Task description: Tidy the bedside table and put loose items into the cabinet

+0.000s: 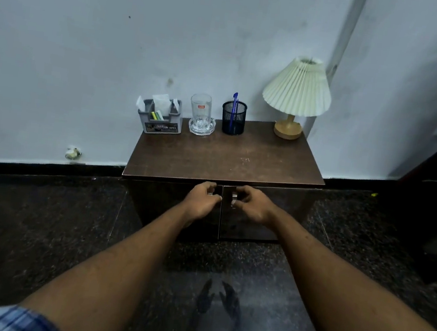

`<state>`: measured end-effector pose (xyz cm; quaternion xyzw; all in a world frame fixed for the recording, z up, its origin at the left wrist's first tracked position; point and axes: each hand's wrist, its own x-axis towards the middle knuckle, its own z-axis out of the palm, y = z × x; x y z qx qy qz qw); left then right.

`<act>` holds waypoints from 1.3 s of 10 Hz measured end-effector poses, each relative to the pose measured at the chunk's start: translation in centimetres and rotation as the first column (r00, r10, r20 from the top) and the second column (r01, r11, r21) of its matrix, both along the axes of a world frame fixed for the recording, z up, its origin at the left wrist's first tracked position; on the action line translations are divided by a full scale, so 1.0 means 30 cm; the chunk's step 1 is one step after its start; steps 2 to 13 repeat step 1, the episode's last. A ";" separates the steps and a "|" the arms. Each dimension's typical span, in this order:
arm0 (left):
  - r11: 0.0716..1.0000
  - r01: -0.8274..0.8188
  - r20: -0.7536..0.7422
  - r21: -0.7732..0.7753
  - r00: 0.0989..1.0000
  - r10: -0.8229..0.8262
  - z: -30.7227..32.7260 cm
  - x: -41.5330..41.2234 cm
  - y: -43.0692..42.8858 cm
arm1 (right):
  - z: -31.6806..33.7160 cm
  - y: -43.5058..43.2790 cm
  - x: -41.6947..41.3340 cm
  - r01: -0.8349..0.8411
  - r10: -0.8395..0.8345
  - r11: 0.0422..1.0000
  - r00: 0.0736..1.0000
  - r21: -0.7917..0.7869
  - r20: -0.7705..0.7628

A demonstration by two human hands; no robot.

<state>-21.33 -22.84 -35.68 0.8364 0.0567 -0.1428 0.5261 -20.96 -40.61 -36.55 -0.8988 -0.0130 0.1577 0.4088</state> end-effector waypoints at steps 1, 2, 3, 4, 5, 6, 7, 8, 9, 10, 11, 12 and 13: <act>1.000 -0.002 0.011 -0.027 1.000 0.003 0.070 -0.043 0.010 | 0.121 -0.002 -0.044 0.003 0.000 0.999 0.998 -0.043 0.061; 1.000 -0.002 0.011 -0.027 1.000 0.003 0.070 -0.043 0.010 | 0.121 -0.002 -0.044 0.003 0.000 0.999 0.998 -0.043 0.061; 1.000 -0.002 0.011 -0.027 1.000 0.003 0.070 -0.043 0.010 | 0.121 -0.002 -0.044 0.003 0.000 0.999 0.998 -0.043 0.061; 1.000 -0.002 0.011 -0.027 1.000 0.003 0.070 -0.043 0.010 | 0.121 -0.002 -0.044 0.003 0.000 0.999 0.998 -0.043 0.061; 1.000 -0.002 0.011 -0.027 1.000 0.003 0.070 -0.043 0.010 | 0.121 -0.002 -0.044 0.003 0.000 0.999 0.998 -0.043 0.061; 1.000 -0.002 0.011 -0.027 1.000 0.003 0.070 -0.043 0.010 | 0.121 -0.002 -0.044 0.003 0.000 0.999 0.998 -0.043 0.061; 1.000 -0.002 0.011 -0.027 1.000 0.003 0.070 -0.043 0.010 | 0.121 -0.002 -0.044 0.003 0.000 0.999 0.998 -0.043 0.061; 1.000 -0.002 0.011 -0.027 1.000 0.003 0.070 -0.043 0.010 | 0.121 -0.002 -0.044 0.003 0.000 0.999 0.998 -0.043 0.061; 1.000 -0.002 0.011 -0.027 1.000 0.003 0.070 -0.043 0.010 | 0.121 -0.002 -0.044 0.003 0.000 0.999 0.998 -0.043 0.061; 1.000 -0.002 0.011 -0.027 1.000 0.003 0.070 -0.043 0.010 | 0.121 -0.002 -0.044 0.003 0.000 0.999 0.998 -0.043 0.061; 1.000 -0.002 0.011 -0.027 1.000 0.003 0.070 -0.043 0.010 | 0.121 -0.002 -0.044 0.003 0.000 0.999 0.998 -0.043 0.061; 1.000 -0.002 0.011 -0.027 1.000 0.003 0.070 -0.043 0.010 | 0.121 -0.002 -0.044 0.003 0.000 0.999 0.998 -0.043 0.061; 1.000 -0.002 0.011 -0.027 1.000 0.003 0.070 -0.043 0.010 | 0.121 -0.002 -0.044 0.003 0.000 0.999 0.998 -0.043 0.061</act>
